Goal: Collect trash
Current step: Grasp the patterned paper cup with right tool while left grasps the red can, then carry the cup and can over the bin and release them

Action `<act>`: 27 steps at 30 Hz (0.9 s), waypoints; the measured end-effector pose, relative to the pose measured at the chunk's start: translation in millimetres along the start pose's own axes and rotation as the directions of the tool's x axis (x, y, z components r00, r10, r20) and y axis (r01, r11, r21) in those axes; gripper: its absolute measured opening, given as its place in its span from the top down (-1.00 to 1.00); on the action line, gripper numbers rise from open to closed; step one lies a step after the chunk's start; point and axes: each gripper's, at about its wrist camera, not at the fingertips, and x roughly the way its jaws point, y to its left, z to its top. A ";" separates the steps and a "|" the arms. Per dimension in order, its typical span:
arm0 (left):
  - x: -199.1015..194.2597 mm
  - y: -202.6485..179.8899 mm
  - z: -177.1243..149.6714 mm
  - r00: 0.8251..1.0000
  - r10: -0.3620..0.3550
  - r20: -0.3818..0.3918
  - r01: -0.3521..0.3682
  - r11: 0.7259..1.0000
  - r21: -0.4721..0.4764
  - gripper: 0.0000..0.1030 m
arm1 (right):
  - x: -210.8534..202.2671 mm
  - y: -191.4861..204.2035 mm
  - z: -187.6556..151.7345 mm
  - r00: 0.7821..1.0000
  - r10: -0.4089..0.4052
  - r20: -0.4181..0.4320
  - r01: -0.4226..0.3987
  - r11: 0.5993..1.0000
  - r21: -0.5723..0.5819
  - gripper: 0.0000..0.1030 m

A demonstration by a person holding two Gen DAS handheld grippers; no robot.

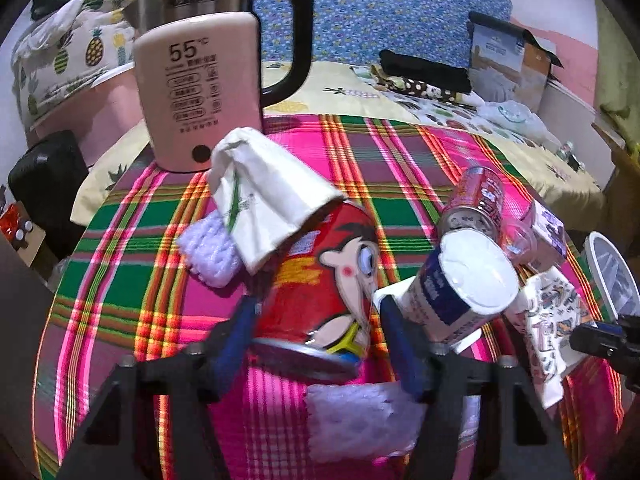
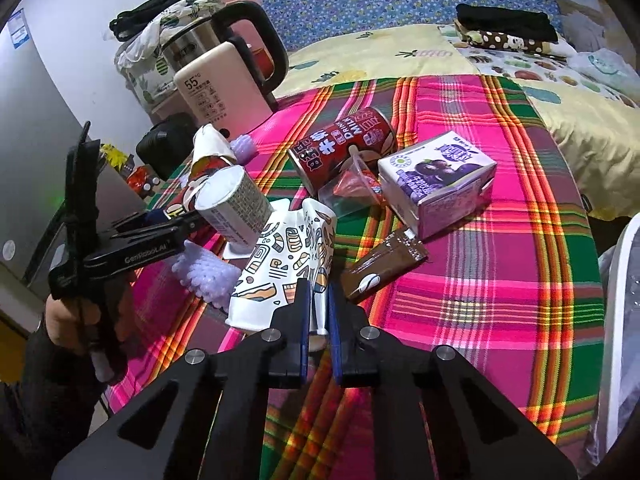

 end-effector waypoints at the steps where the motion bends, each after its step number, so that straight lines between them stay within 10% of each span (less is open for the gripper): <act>1: -1.2 1.3 -0.7 1.000 -0.004 0.000 0.004 1.000 -0.008 -0.17 | -0.7 0.0 0.0 1.000 -0.001 0.002 0.001 1.000 0.000 0.84; 27: -90.5 -12.1 -22.3 0.985 -0.034 0.170 0.044 0.997 -0.060 -0.08 | -44.1 -8.9 -12.5 0.994 -0.034 0.099 0.030 0.999 0.040 0.84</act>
